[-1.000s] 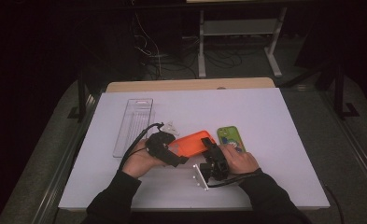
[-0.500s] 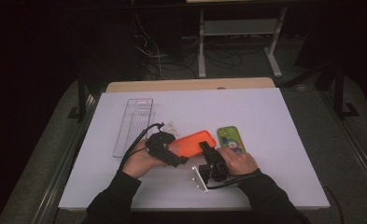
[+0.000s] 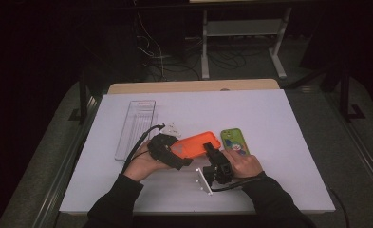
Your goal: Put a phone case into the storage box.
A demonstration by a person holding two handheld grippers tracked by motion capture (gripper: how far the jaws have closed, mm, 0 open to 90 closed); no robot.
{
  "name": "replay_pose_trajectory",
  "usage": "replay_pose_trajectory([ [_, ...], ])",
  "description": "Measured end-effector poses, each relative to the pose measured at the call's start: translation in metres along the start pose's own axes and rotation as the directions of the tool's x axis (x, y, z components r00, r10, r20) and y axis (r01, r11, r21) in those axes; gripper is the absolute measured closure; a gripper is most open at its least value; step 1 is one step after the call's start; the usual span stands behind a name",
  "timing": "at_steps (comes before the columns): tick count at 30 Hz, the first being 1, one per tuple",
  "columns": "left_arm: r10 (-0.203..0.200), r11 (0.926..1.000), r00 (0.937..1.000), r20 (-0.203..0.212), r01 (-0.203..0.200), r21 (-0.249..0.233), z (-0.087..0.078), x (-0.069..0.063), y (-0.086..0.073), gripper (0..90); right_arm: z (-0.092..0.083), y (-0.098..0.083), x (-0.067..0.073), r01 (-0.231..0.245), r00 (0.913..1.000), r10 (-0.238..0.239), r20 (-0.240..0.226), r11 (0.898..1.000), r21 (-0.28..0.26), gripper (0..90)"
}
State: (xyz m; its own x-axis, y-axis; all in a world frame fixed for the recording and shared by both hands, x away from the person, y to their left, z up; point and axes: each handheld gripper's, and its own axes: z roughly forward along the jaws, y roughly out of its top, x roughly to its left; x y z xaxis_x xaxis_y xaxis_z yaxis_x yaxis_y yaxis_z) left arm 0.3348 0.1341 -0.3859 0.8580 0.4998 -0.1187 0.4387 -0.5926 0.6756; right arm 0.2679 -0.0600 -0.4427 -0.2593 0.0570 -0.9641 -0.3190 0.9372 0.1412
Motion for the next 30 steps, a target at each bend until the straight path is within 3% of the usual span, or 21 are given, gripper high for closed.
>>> replay_pose_trajectory([
  [2,0.023,0.9997,0.9997,-0.001,-0.023,0.009,-0.002,0.002,0.000,3.6,0.001,-0.001,0.000,0.004,1.0000,-0.004,-0.003,1.000,0.005,78.1],
  [3,-0.005,0.9999,1.0000,0.006,0.005,-0.013,-0.001,0.001,0.000,1.9,0.001,-0.002,-0.001,0.009,0.9999,-0.008,-0.006,1.000,0.013,78.0],
  [10,0.027,0.9996,0.9994,0.020,-0.028,0.003,-0.006,0.006,-0.001,0.0,0.001,-0.009,-0.004,-0.040,0.9989,0.041,-0.022,0.998,0.047,78.0],
  [11,0.007,0.9999,0.9998,0.021,-0.007,-0.014,-0.005,0.004,-0.002,0.0,0.002,-0.011,-0.005,-0.026,0.9991,0.027,-0.032,0.999,0.046,78.1],
  [17,0.012,0.9999,0.9998,0.012,-0.012,0.011,-0.007,0.007,-0.003,0.0,0.001,-0.018,-0.010,-0.114,0.9912,0.119,-0.059,0.991,0.076,78.0],
  [19,0.040,0.9991,0.9992,0.007,-0.040,0.017,-0.007,0.008,-0.003,0.0,0.002,-0.021,-0.012,-0.156,0.9844,0.162,-0.069,0.985,0.077,78.0],
  [21,0.023,0.9997,0.9997,-0.002,-0.023,0.007,-0.006,0.007,-0.004,0.0,0.003,-0.024,-0.014,-0.180,0.9807,0.185,-0.064,0.981,0.072,78.0],
  [24,0.039,0.9987,0.9992,-0.009,-0.038,0.035,-0.006,0.007,-0.005,0.0,0.003,-0.028,-0.019,-0.218,0.9713,0.224,-0.079,0.973,0.075,78.0],
  [26,0.039,0.9985,0.9991,-0.014,-0.039,0.040,-0.006,0.008,-0.005,0.0,0.002,-0.029,-0.021,-0.293,0.9508,0.299,-0.080,0.953,0.083,78.0],
  [27,0.019,0.9996,0.9997,-0.019,-0.018,0.021,-0.005,0.006,-0.005,0.0,0.002,-0.030,-0.023,-0.306,0.9468,0.312,-0.080,0.949,0.079,78.0],
  [28,0.014,0.9998,0.9997,-0.020,-0.013,0.014,-0.004,0.006,-0.006,0.0,0.001,-0.031,-0.024,-0.334,0.9358,0.341,-0.089,0.939,0.085,78.0],
  [29,0.032,0.9994,0.9992,-0.023,-0.032,0.016,-0.004,0.008,-0.005,0.0,0.002,-0.032,-0.026,-0.337,0.9349,0.344,-0.089,0.938,0.085,78.0],
  [30,0.025,0.9995,0.9994,-0.022,-0.025,0.020,-0.005,0.008,-0.005,0.0,0.002,-0.033,-0.027,-0.350,0.9298,0.357,-0.089,0.933,0.085,78.0],
])
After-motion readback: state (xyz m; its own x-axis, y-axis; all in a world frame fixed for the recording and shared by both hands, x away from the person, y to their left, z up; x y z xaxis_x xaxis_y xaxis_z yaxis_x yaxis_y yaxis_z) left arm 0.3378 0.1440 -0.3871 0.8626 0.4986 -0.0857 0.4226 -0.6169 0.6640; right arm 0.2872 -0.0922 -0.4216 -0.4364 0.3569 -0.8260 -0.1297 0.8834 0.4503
